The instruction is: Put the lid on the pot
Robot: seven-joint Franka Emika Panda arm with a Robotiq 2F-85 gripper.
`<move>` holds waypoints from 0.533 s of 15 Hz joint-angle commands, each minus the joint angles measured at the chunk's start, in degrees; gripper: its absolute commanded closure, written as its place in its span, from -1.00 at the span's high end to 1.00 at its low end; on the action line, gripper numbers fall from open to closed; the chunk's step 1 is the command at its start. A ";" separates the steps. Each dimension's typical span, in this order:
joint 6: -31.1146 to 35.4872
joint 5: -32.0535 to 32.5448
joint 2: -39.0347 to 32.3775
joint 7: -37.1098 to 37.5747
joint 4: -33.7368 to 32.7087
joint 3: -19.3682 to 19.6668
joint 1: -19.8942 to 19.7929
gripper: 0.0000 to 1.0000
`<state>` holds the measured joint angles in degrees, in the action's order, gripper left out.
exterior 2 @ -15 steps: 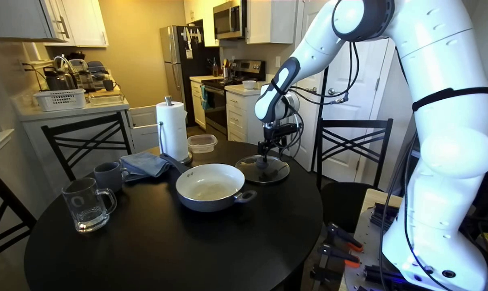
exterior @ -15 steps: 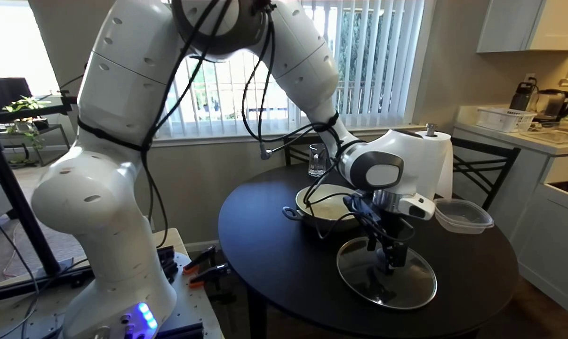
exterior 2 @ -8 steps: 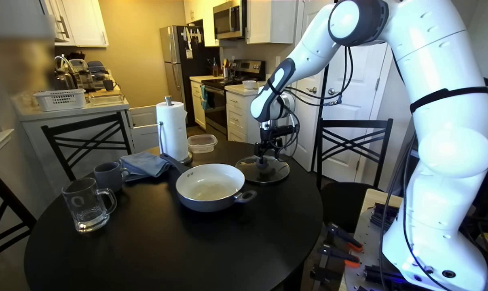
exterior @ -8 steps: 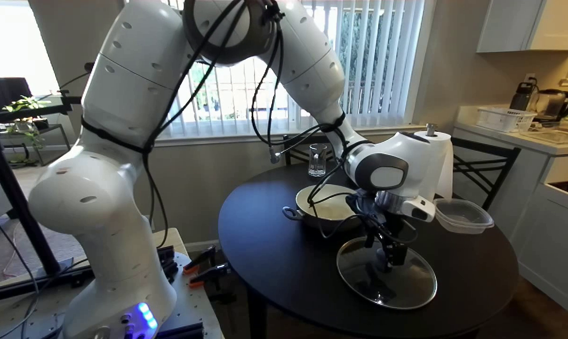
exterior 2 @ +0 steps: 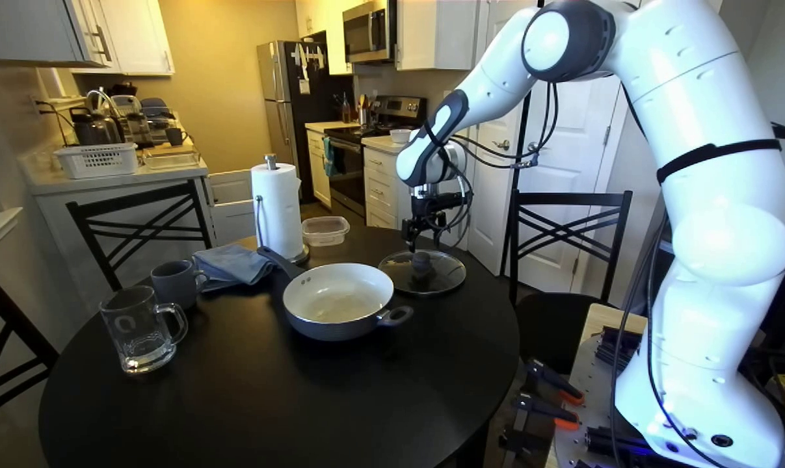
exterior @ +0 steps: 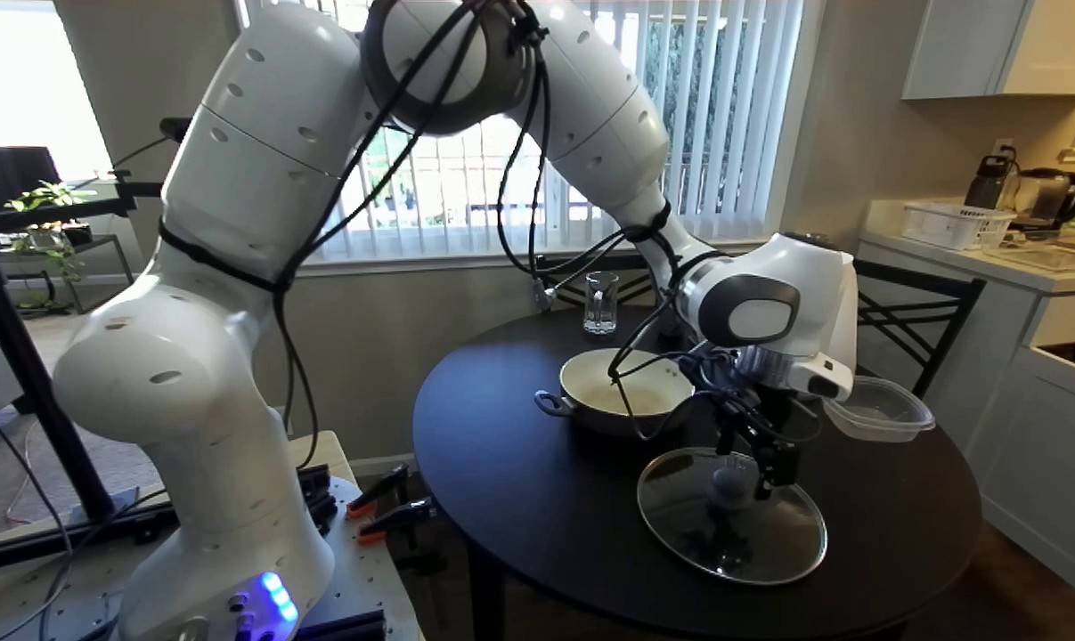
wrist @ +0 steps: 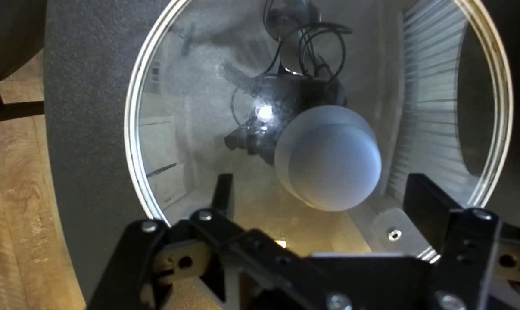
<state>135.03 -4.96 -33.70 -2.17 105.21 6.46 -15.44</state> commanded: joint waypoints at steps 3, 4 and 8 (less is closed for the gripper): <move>-4.89 -1.28 -3.28 -2.26 -5.15 -1.15 -0.56 1.00; -5.31 -1.23 -3.81 -2.19 -5.75 -1.25 -0.50 1.00; -6.35 -1.18 -6.05 -1.21 -7.89 -1.30 -0.41 1.00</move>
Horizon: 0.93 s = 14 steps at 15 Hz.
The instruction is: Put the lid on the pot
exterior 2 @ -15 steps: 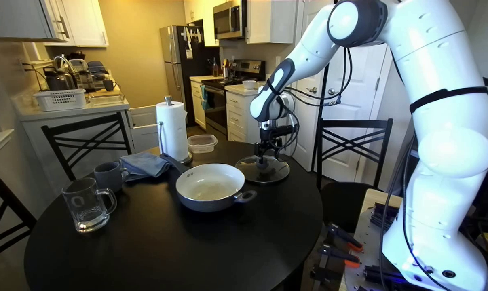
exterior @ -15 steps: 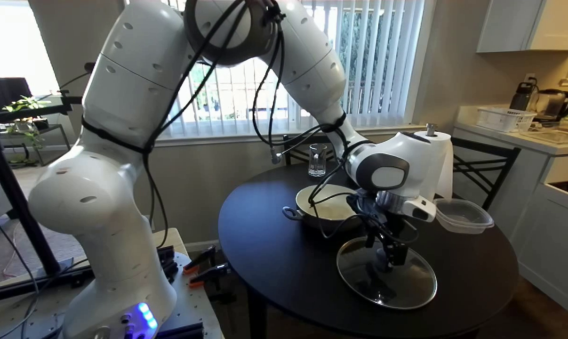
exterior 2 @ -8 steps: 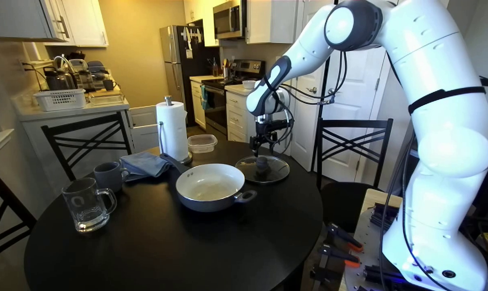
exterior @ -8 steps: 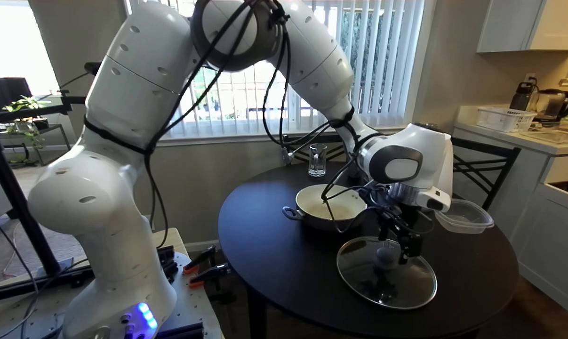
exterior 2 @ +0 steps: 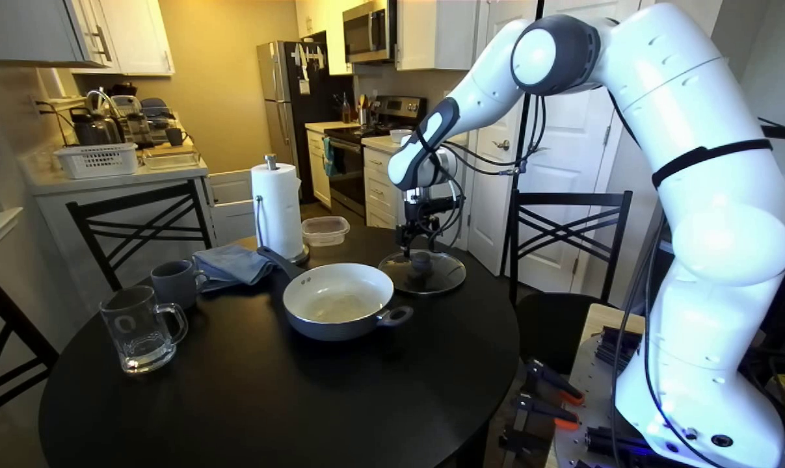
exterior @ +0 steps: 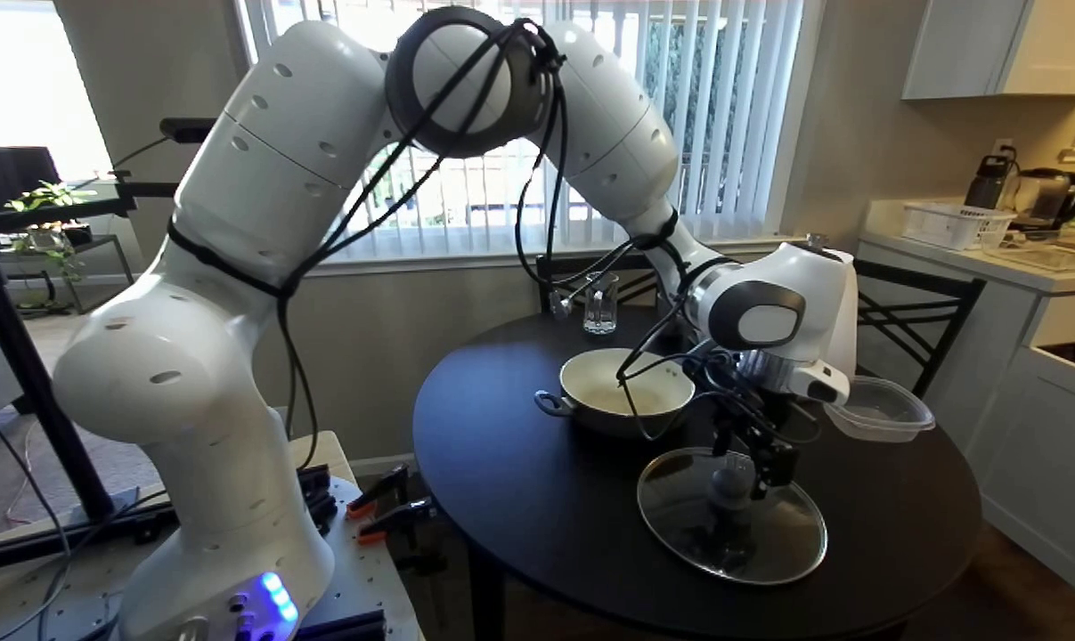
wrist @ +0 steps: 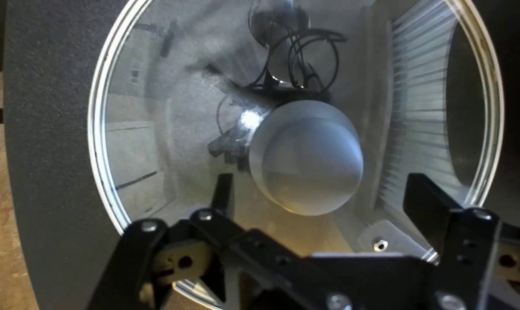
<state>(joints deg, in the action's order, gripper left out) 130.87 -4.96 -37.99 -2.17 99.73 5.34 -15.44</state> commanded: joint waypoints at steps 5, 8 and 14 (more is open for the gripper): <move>-5.67 -0.94 -3.58 0.05 -4.42 0.78 -0.45 1.00; -6.36 -1.12 -3.73 -0.04 -4.93 0.91 -0.69 1.00; -7.72 -1.89 -3.73 -1.08 -5.86 0.26 -1.20 0.38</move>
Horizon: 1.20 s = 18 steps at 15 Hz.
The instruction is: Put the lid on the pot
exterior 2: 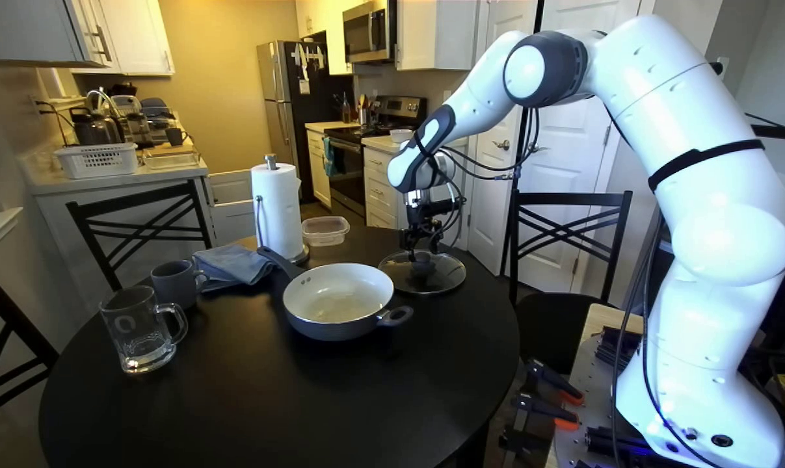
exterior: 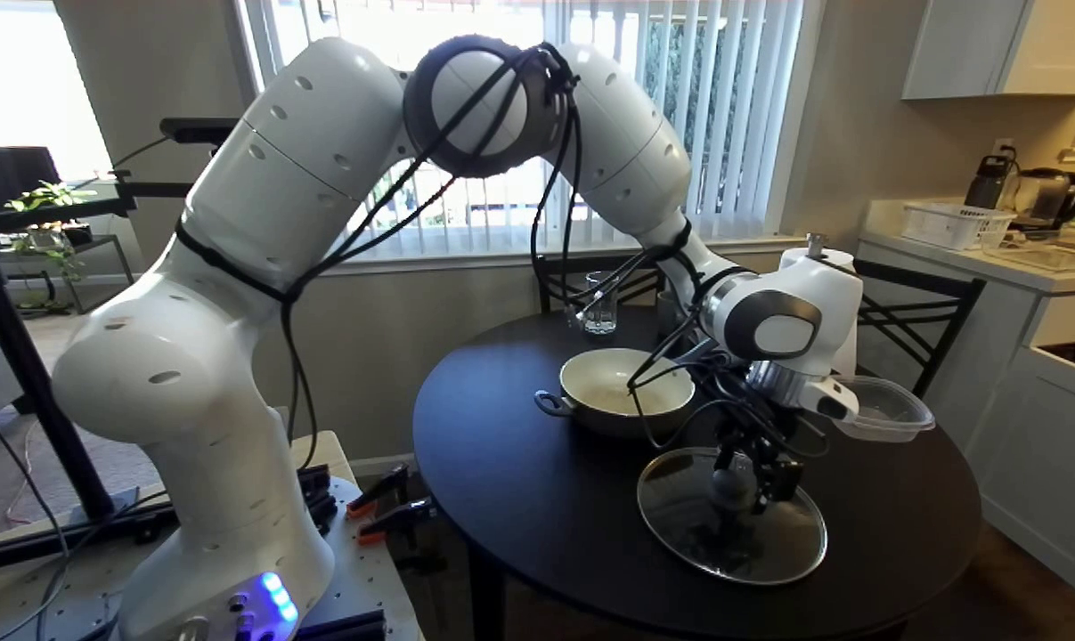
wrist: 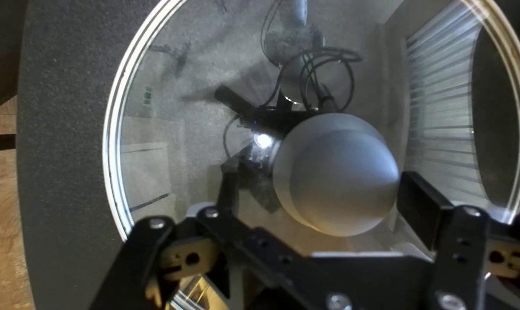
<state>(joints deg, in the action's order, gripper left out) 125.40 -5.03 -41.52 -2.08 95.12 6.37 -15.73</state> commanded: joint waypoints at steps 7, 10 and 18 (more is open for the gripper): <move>-3.53 -2.82 -0.27 -1.01 -1.99 -0.84 -0.92 -0.35; -4.03 -2.41 -0.33 -0.63 -2.24 -0.56 -0.66 -0.35; -5.99 -2.25 -0.60 -0.82 -2.59 -0.56 -0.64 0.92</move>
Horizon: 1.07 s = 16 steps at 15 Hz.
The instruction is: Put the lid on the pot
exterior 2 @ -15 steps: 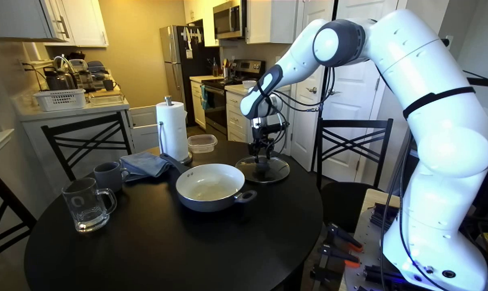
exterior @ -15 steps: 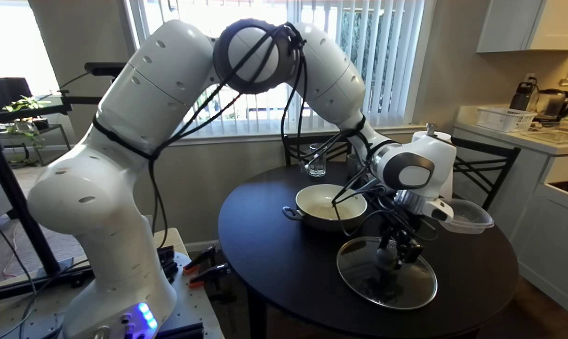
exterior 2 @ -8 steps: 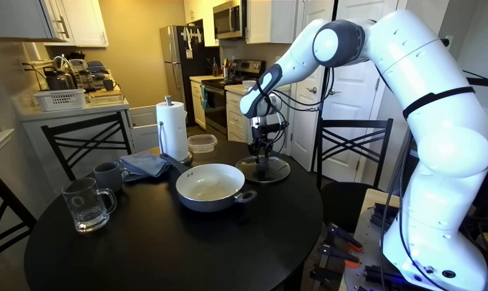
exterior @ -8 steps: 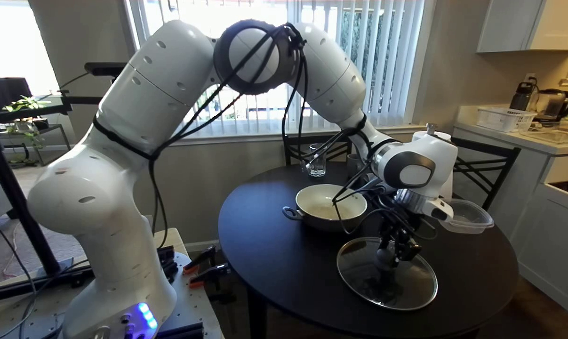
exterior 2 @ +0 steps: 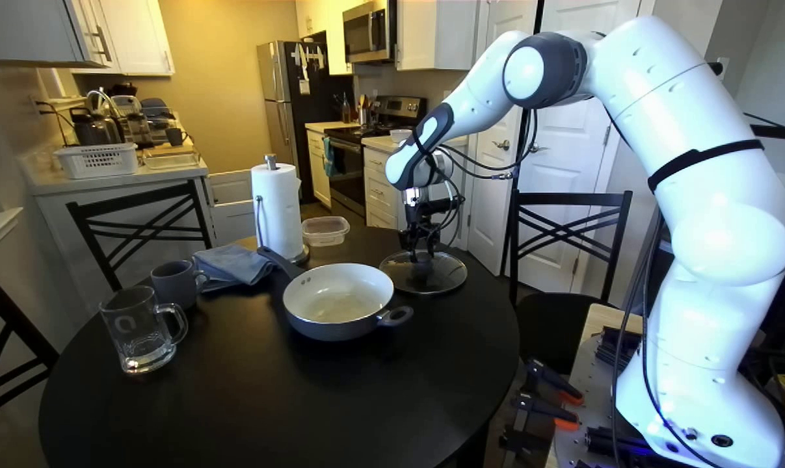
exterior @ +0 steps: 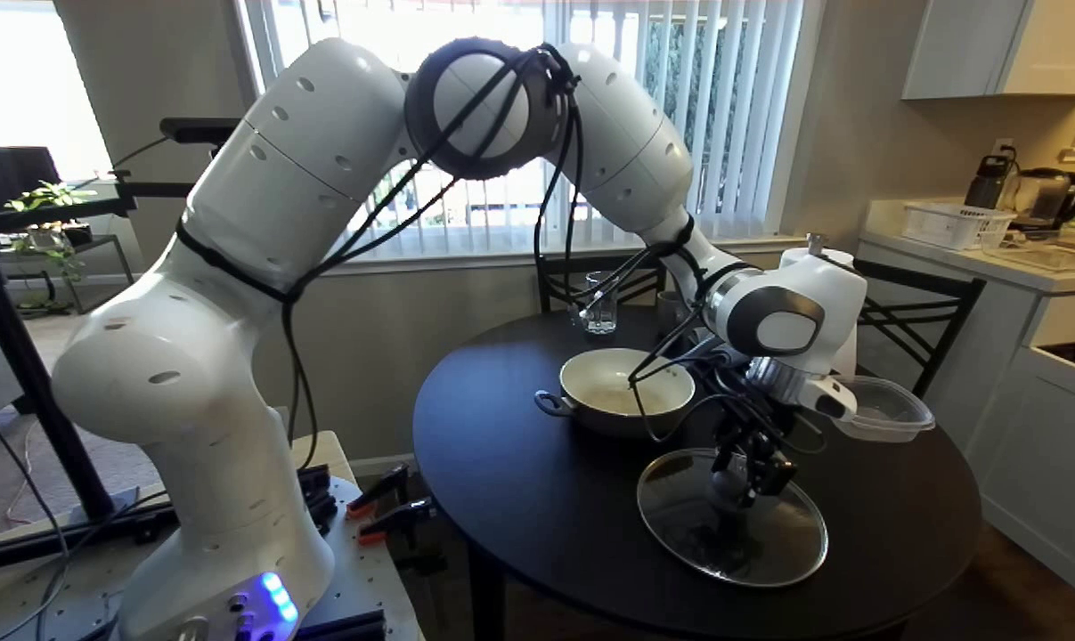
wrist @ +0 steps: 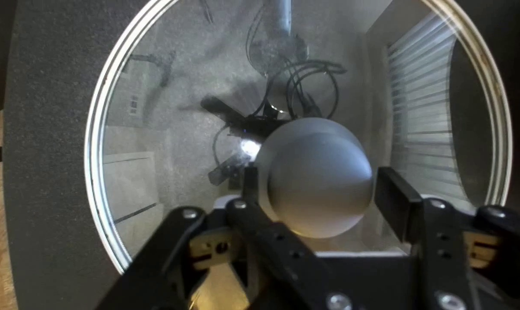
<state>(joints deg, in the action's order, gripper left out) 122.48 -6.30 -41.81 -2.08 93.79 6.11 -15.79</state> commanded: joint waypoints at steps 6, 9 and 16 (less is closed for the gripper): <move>-5.99 -0.80 -0.37 -0.73 -1.52 -0.11 -0.43 1.00; -5.67 -0.62 -0.27 -0.61 -1.44 0.01 -0.26 0.37; -5.54 -0.41 -0.37 -0.41 -1.76 0.14 -0.09 -0.36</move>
<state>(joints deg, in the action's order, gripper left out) 118.38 -6.29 -41.82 -2.08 93.16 6.17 -15.78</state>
